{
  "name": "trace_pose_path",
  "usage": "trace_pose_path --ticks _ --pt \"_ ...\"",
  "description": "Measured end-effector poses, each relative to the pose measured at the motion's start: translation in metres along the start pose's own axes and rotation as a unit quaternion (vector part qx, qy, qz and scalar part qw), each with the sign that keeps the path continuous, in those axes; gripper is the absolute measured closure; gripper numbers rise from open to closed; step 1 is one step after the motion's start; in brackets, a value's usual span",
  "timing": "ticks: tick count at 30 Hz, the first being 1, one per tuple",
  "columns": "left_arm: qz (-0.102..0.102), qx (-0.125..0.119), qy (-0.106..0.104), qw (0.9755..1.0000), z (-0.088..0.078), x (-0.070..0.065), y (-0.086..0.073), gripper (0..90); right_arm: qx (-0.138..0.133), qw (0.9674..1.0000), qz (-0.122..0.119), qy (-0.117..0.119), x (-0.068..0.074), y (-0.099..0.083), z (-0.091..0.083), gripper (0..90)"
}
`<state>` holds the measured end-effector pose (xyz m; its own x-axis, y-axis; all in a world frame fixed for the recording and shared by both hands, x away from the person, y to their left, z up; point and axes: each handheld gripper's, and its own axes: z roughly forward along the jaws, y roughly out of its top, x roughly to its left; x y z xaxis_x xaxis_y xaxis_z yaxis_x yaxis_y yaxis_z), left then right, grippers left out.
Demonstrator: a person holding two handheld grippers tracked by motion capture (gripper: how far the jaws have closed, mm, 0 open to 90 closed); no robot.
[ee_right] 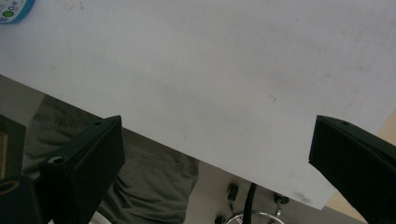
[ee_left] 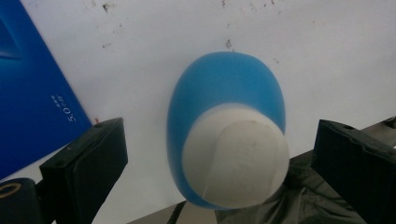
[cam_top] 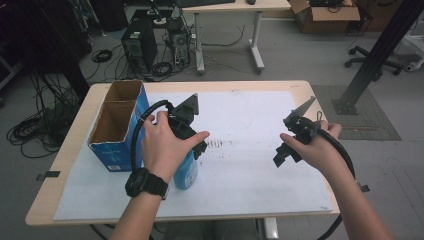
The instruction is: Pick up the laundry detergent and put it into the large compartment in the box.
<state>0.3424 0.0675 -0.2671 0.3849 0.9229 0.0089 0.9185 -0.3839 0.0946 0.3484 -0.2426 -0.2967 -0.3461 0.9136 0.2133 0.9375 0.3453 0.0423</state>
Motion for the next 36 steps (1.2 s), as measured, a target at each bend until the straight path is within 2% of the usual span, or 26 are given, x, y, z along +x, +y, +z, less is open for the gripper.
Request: trace_pose_path --ticks 20,36 --pt "-0.005 0.01 0.004 0.9999 0.026 -0.007 -0.002 4.4 0.001 1.0 -0.002 0.001 -0.003 -0.002 0.004 3.9" --pt "-0.008 0.013 0.009 0.9998 0.031 -0.007 -0.003 4.8 0.002 1.0 0.0 0.002 -0.004 -0.002 0.007 3.9"
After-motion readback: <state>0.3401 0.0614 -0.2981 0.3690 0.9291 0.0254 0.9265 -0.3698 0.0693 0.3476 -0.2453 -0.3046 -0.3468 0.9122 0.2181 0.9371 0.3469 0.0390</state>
